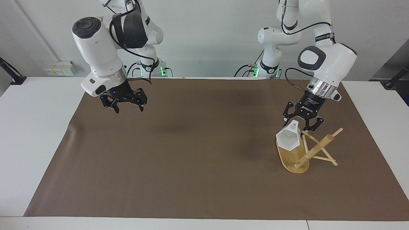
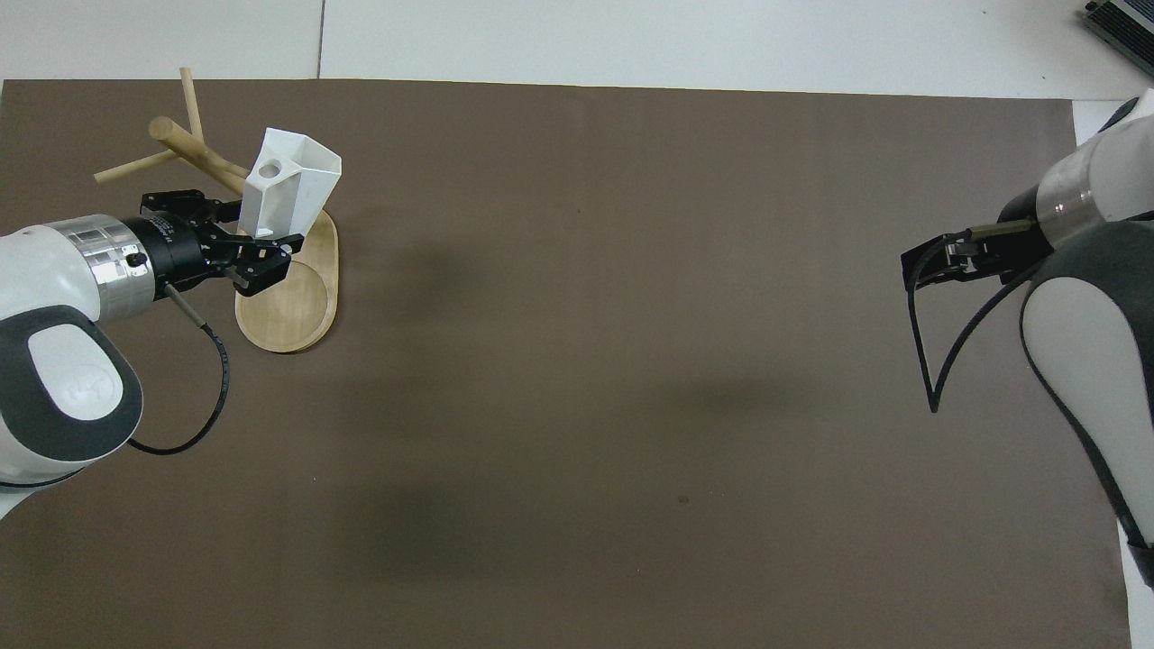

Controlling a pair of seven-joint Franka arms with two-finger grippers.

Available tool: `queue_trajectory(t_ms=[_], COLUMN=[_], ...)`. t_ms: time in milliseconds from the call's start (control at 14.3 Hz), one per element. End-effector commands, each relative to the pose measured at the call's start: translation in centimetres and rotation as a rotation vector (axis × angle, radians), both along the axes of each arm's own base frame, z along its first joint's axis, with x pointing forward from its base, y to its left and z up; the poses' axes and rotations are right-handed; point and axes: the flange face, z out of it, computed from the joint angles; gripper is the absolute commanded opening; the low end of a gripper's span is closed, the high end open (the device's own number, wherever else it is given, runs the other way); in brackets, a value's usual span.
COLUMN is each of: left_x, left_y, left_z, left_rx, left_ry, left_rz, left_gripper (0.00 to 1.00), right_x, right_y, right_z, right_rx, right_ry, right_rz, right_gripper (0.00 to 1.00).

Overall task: Hang cup on rack
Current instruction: 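Hang the cup on a rack peg with the left gripper while the right gripper retreats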

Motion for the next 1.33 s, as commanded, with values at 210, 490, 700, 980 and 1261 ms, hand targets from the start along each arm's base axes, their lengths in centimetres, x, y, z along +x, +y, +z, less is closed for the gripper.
queue_trajectory(t_ms=[210,490,700,980,1261], left_x=[0.7,1.1,1.2,1.2,1.2], left_y=[0.6,0.8,1.9,2.8,3.0], left_z=[-0.6,-1.2,-1.2,-1.3,-1.3], left_rx=[-0.002,-0.01,-0.026,-0.052,-0.074], left_ry=[-0.004,-0.002,0.005,0.012,0.029], left_rz=[0.045,0.084,0.121,0.157,0.197], left_gripper=[0.0,0.0,0.0,0.0,0.0], right_x=[-1.8,-2.1,-2.3,-2.6,-2.3], right_y=[-1.4,-4.3,-6.4,-9.1,-9.9], right_z=[3.2,3.2,3.0,3.6,4.3], right_rx=[-0.024,-0.029,-0.024,-0.022,-0.038], right_ry=[0.047,0.069,0.072,0.05,-0.007], right_rz=[-0.026,-0.082,-0.122,-0.176,-0.175], right_gripper=[1.0,1.0,1.0,1.0,1.0])
